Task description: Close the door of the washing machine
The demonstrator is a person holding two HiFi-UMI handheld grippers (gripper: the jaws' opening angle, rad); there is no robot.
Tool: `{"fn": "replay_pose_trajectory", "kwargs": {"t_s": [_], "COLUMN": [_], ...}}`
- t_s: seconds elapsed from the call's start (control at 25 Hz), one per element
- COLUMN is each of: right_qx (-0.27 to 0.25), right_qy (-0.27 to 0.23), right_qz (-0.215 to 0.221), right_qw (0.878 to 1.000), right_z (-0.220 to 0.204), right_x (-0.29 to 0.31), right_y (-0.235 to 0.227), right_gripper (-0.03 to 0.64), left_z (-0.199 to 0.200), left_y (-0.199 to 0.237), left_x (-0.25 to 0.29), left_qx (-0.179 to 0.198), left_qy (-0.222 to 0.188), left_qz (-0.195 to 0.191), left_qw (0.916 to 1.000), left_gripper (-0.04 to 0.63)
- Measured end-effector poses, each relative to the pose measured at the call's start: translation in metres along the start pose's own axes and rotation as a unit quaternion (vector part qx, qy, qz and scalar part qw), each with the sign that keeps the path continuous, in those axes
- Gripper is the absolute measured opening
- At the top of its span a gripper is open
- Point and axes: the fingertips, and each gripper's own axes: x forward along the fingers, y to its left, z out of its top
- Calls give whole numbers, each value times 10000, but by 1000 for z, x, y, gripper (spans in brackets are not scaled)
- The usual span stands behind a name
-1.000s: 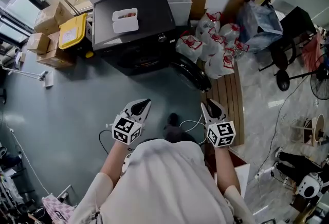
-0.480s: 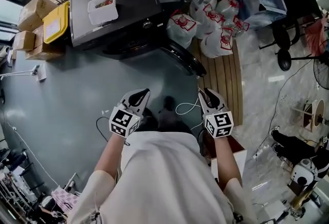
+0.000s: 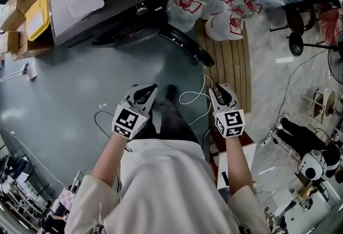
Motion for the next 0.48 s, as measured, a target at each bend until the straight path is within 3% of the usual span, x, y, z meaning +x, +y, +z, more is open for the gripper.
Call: {"fn": "replay_pose_trajectory", "kwargs": {"t_s": [0.48], "right_qx": [-39], "right_qy": [652], "right_qz": [-164], "right_qw": [9977], "right_z": [-66], "right_x": [90], "right_y": [-49], "right_gripper": [118], "left_z": [-68], "left_y": [37], "left_x": [73], "left_qx": [-38], "left_qy": [398], "left_qz": [-252], "left_qw": [9989], "left_gripper": [9]}}
